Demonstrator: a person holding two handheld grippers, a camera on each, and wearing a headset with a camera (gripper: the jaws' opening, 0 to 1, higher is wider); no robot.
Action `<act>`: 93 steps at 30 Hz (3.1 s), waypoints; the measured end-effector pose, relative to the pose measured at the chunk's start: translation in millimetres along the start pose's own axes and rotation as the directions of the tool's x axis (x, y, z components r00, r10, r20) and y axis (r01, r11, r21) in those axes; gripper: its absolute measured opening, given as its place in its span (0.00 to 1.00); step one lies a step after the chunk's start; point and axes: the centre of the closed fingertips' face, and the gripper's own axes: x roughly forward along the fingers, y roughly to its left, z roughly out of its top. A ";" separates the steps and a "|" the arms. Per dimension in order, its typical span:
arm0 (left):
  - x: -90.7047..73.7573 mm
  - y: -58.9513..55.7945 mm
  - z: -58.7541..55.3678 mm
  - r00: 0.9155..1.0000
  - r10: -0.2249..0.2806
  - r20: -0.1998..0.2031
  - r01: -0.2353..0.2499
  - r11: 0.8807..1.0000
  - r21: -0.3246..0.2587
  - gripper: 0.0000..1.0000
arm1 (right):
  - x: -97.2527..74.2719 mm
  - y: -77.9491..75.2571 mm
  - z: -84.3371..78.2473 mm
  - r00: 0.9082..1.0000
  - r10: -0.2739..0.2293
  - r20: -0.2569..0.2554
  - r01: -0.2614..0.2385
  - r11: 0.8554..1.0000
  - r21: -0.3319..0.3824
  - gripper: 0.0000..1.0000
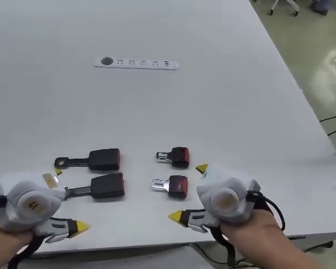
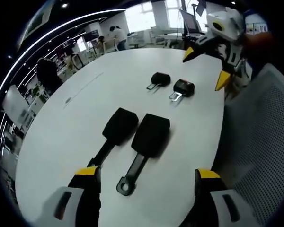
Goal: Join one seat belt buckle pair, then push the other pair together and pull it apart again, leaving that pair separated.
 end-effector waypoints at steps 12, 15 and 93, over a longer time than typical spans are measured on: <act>13.7 -4.8 4.1 0.996 -0.083 -0.037 0.085 0.995 0.046 0.75 | 16.4 -2.8 0.0 0.997 0.074 -0.027 -0.075 0.996 -0.054 0.61; 18.3 -2.1 4.4 0.995 -0.095 -0.042 0.097 0.994 0.049 0.74 | 22.0 -2.7 -0.6 0.994 0.102 -0.035 -0.104 0.992 -0.066 0.59; 69.5 -18.5 36.1 0.936 -0.340 -0.088 0.351 0.897 0.267 0.36 | 63.0 -14.2 -31.7 0.901 0.358 -0.244 -0.416 0.872 -0.258 0.33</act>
